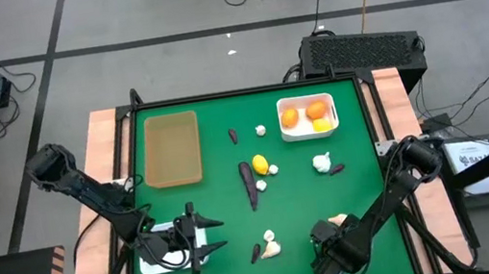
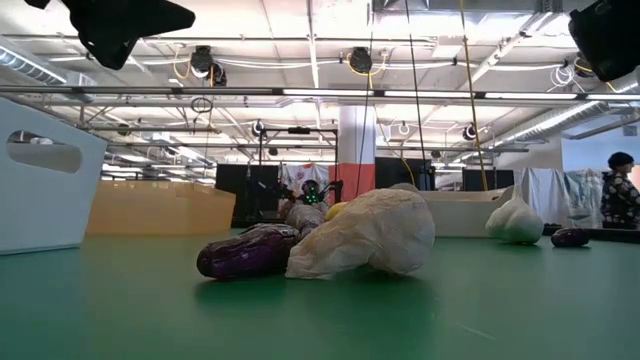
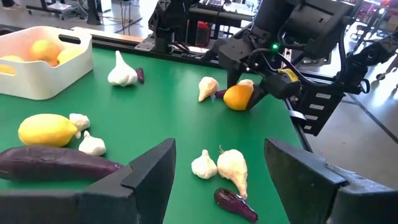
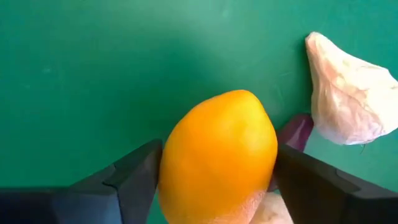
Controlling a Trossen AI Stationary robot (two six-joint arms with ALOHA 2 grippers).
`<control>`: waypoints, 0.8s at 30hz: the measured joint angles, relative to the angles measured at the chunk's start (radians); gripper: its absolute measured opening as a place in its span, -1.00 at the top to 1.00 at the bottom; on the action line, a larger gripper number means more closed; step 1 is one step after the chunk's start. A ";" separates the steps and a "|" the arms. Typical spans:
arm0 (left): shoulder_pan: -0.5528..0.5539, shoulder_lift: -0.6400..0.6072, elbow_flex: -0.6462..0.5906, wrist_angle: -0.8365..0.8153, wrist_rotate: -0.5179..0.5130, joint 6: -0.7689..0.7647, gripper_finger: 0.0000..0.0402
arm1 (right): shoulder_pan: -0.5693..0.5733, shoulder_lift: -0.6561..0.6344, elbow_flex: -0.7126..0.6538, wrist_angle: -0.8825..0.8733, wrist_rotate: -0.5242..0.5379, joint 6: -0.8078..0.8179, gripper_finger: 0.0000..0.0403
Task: Sort produce into baskets
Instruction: Put the lemon into the top white bin
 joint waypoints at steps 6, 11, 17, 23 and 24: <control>0.000 0.000 0.000 0.000 0.000 0.001 -0.25 | -0.008 -0.002 0.000 0.001 -0.005 -0.057 -0.20; 0.000 0.000 0.000 -0.002 -0.016 0.009 -0.25 | -0.042 -0.028 0.000 0.004 0.005 -0.147 -0.19; 0.029 0.000 -0.001 -0.019 -0.009 0.010 -0.25 | -0.142 -0.102 0.000 -0.017 0.172 -0.325 -0.20; 0.110 0.000 -0.001 -0.037 0.011 0.026 -0.25 | -0.311 -0.188 0.001 -0.123 0.376 -0.519 -0.20; 0.125 0.000 -0.001 -0.054 0.014 0.026 -0.25 | -0.349 -0.199 0.001 -0.130 0.407 -0.555 -0.20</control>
